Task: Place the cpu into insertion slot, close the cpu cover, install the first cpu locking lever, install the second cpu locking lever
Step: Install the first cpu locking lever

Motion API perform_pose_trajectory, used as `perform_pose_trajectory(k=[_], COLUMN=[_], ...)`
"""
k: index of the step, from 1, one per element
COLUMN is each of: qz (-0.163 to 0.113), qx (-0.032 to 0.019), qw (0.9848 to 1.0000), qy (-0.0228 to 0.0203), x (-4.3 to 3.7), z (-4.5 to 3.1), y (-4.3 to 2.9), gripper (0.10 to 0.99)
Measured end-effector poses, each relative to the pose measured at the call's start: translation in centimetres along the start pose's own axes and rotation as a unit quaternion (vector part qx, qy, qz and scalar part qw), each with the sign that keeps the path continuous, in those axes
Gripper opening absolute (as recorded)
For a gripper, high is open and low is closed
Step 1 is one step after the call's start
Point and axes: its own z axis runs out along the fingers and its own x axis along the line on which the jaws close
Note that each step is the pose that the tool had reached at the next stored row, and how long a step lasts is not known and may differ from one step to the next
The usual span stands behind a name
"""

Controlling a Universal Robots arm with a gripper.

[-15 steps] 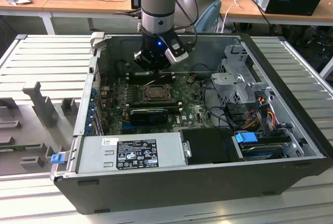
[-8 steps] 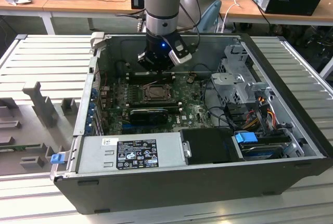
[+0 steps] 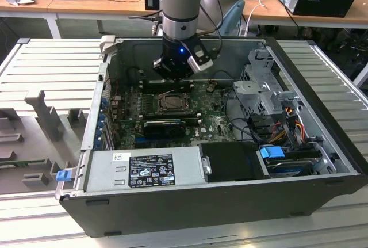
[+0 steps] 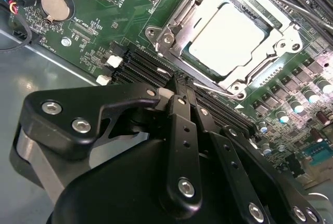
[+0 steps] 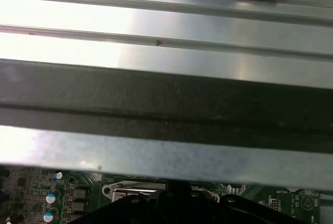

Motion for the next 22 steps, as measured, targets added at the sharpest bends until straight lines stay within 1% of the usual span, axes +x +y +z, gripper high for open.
perform_pose_trajectory(k=[15, 18, 20, 21, 22], qz=[0.000, 0.000, 0.000, 0.000, 0.000], qx=[0.0000, 0.0000, 0.0000, 0.0015, 0.0049], qw=[1.0000, 1.0000, 1.0000, 1.0000, 1.0000], qy=[0.0000, 0.0000, 0.0000, 0.0001, 0.0004], x=[-0.28, -0.38, -0.38, -0.39, -0.39], z=[0.22, 0.35, 0.57, 0.75, 0.91], y=[-0.04, -0.06, -0.08, -0.10, -0.10], gripper=[0.106, 0.106, 0.106, 0.106, 0.106])
